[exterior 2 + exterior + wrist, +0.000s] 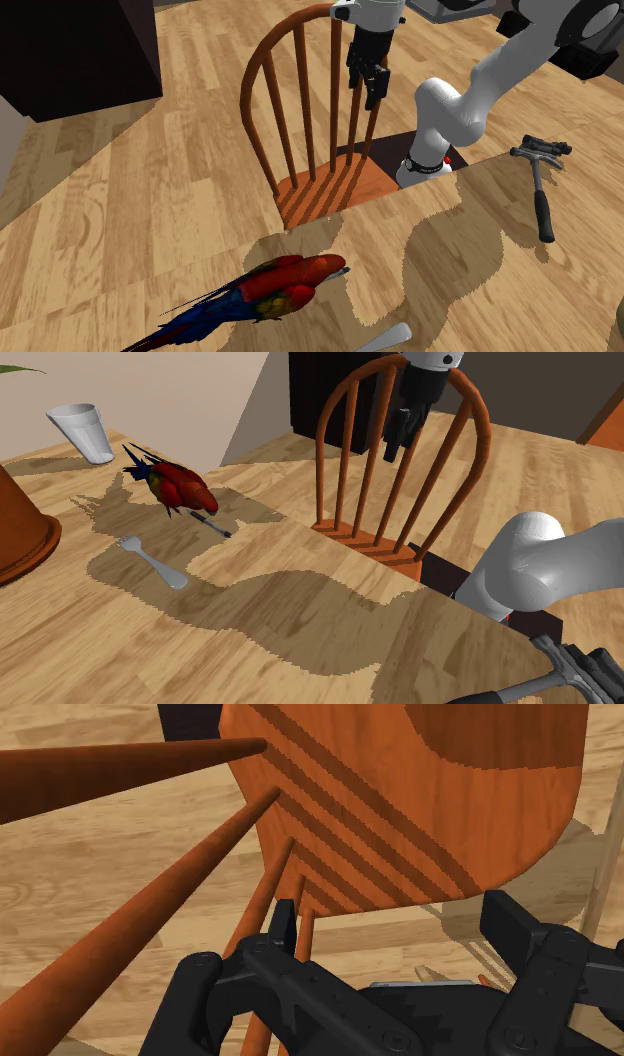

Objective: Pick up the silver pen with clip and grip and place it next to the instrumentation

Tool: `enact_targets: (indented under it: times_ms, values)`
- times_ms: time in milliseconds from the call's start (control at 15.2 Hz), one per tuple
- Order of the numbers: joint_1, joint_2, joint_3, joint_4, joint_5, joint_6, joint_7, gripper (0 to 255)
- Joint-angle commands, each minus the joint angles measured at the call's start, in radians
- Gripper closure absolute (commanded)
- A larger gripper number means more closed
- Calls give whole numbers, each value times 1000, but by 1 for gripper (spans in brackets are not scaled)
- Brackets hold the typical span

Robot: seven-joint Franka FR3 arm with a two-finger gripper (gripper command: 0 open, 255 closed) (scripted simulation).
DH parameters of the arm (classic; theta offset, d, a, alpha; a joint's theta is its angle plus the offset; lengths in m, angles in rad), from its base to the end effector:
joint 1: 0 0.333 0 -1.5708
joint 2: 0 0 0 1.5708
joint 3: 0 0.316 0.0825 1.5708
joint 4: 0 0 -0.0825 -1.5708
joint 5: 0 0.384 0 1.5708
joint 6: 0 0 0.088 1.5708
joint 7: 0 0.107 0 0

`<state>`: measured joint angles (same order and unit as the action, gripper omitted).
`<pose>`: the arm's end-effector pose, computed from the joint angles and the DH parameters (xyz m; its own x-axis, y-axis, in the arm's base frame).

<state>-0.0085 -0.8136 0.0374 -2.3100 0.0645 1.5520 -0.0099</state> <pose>0.2974 0.0199 0.6187 0.9980 0.0298 0.0556 0.0318 -0.9988 -0.0366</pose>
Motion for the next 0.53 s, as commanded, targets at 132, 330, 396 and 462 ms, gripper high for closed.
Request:
enact_targets:
  times_ms: [132,330,396,462]
  values:
    - [14,32,32,3,33,34,33,0]
    - [34,86,80,16,78,85,80,0]
    - [40,106,95,23,92,103,96,0]
    - [46,127,111,31,105,120,111,0]
